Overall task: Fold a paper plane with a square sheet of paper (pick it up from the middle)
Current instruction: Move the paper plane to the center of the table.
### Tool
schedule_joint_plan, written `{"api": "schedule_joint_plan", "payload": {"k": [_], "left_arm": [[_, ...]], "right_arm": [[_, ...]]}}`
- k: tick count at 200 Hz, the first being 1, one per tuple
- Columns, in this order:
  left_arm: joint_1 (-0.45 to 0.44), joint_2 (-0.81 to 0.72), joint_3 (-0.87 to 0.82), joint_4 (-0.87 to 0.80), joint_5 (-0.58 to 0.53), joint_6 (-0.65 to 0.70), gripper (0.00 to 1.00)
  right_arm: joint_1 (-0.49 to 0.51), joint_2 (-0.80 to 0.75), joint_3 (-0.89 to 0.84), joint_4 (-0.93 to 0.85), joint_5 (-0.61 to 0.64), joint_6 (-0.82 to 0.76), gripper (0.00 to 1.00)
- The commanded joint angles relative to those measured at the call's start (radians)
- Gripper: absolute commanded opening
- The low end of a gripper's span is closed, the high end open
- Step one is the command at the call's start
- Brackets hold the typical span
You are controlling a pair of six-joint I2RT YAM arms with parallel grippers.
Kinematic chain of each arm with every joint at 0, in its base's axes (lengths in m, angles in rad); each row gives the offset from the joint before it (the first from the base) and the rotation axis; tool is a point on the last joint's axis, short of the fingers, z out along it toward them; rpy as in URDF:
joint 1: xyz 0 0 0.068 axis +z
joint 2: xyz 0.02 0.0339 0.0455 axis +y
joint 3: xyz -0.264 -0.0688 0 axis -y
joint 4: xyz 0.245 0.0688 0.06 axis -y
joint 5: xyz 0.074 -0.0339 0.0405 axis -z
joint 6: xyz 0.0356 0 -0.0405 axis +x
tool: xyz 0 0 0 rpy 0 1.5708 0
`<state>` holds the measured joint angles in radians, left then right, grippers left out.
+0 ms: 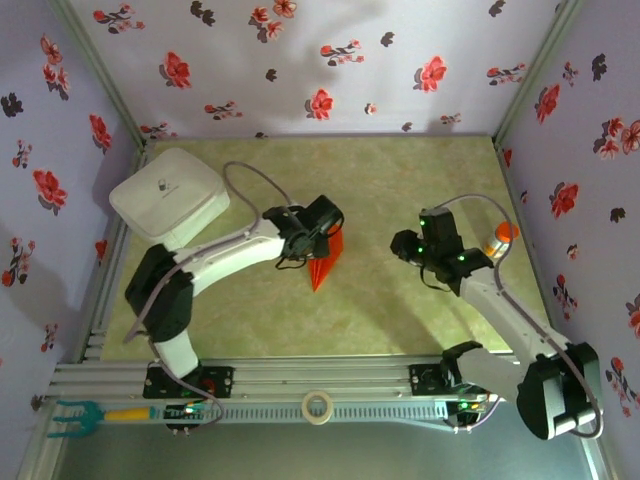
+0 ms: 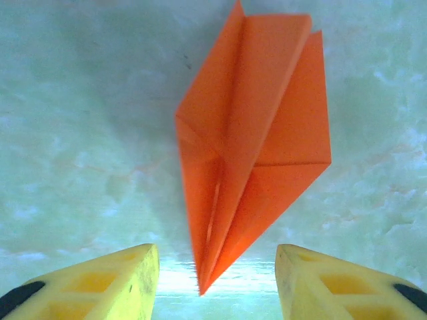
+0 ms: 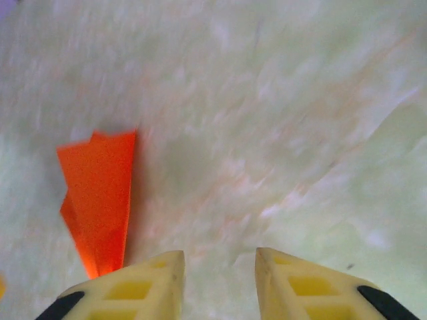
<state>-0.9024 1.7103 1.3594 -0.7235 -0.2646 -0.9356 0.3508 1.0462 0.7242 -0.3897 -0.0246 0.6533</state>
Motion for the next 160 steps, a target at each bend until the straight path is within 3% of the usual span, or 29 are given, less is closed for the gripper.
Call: {"api": "schedule_joint_plan", "payload": {"k": [1,12,28,57,74,96,160], "left_arm": [[0.063,-0.11,-0.11,0.08,-0.07,0.074,0.48],[0.106,-0.159,-0.18,0.143,-0.031,0.108,0.47],[0.182,-0.208,-0.26,0.237,0.102,0.17,0.45],[0.333,-0.186,-0.353,0.469,0.515,0.239,0.46],[0.382,-0.111,-0.334,0.52,0.669,0.238,0.47],[0.401,-0.003,-0.282,0.515,0.745,0.246,0.47],[0.41,0.171,-0.214,0.539,0.803,0.211,0.41]], "right_arm": [[-0.012,-0.049,0.036,-0.068,0.27,-0.112,0.42],[-0.024,-0.066,0.038,-0.054,0.248,-0.135,0.47],[-0.044,-0.066,0.024,0.027,0.081,-0.127,0.47],[-0.044,0.026,-0.005,0.142,-0.118,-0.008,0.44],[-0.044,0.087,-0.015,0.169,-0.187,0.032,0.39],[-0.041,0.123,-0.032,0.201,-0.237,0.061,0.36],[-0.042,0.096,-0.07,0.203,-0.233,0.07,0.37]]}}
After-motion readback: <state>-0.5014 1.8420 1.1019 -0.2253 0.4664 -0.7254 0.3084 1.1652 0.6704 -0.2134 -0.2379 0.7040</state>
